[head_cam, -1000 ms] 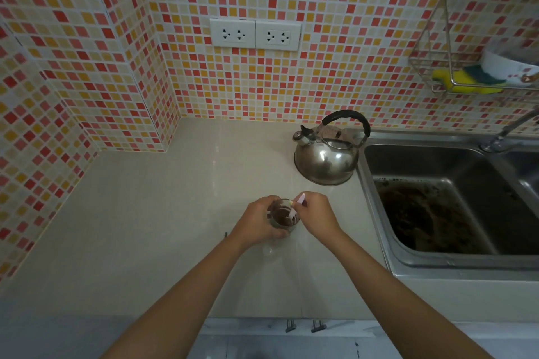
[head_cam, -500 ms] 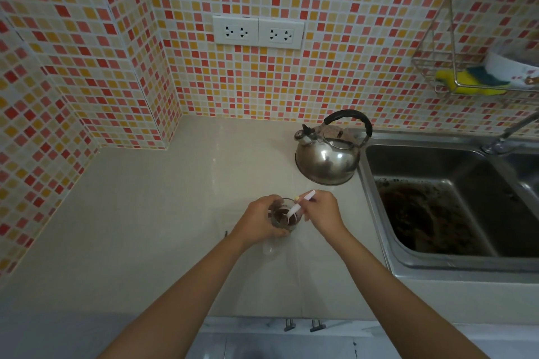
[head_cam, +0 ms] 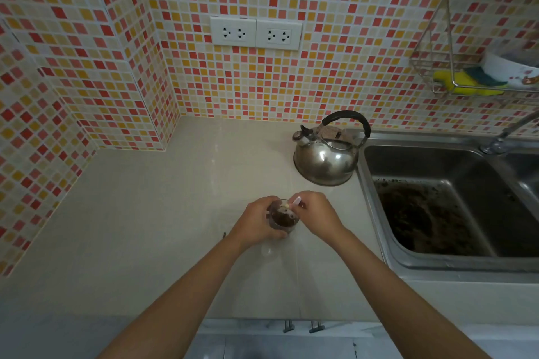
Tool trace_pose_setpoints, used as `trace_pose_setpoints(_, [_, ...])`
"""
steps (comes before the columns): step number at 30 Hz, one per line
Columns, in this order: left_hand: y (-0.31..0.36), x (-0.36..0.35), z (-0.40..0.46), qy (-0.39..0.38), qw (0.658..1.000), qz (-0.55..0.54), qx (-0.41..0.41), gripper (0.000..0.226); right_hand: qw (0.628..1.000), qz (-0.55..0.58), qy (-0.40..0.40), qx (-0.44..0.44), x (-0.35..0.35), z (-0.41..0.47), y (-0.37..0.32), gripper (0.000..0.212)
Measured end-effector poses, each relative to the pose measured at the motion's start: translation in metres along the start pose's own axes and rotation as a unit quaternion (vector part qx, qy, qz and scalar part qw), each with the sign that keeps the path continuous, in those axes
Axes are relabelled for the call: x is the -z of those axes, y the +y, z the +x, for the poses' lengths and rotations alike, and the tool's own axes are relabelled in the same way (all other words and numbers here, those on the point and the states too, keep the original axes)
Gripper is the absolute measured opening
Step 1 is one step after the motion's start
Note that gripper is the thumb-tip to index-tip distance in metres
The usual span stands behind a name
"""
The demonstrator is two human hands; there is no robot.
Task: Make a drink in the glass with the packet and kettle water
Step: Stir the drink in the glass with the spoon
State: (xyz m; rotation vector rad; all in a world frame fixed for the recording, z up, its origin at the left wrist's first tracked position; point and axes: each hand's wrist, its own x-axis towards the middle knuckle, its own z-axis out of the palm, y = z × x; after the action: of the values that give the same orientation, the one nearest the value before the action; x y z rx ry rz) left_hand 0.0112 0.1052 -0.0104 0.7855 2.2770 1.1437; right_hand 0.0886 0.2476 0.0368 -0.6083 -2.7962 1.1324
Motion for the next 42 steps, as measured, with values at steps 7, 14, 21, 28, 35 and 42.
trace_pose_setpoints(7, [-0.003,-0.002,-0.001,0.010,1.000,-0.029,0.001,0.071,0.996,0.064,0.042,-0.048,-0.009,-0.001,0.002,0.023])
trace_pose_setpoints(14, [-0.006,-0.004,-0.006,0.026,0.995,-0.091,0.018,0.075,0.992,0.101,0.028,-0.068,-0.009,0.001,0.003,0.017])
trace_pose_setpoints(21, [-0.006,-0.006,-0.005,0.029,0.995,-0.097,0.017,0.080,0.990,0.105,0.031,-0.089,-0.007,0.003,0.008,0.015])
trace_pose_setpoints(28, [-0.008,-0.007,-0.007,0.033,0.993,-0.110,0.016,0.083,0.993,0.061,0.064,-0.074,-0.009,0.000,0.013,0.021])
trace_pose_setpoints(35, [-0.008,-0.007,-0.008,0.033,0.994,-0.100,0.007,0.073,0.963,0.211,0.089,-0.142,-0.004,-0.003,0.002,0.013])
trace_pose_setpoints(42, [-0.007,-0.005,-0.008,0.031,0.994,-0.104,0.005,0.077,0.988,0.136,0.078,-0.015,0.018,-0.009,-0.009,0.014])
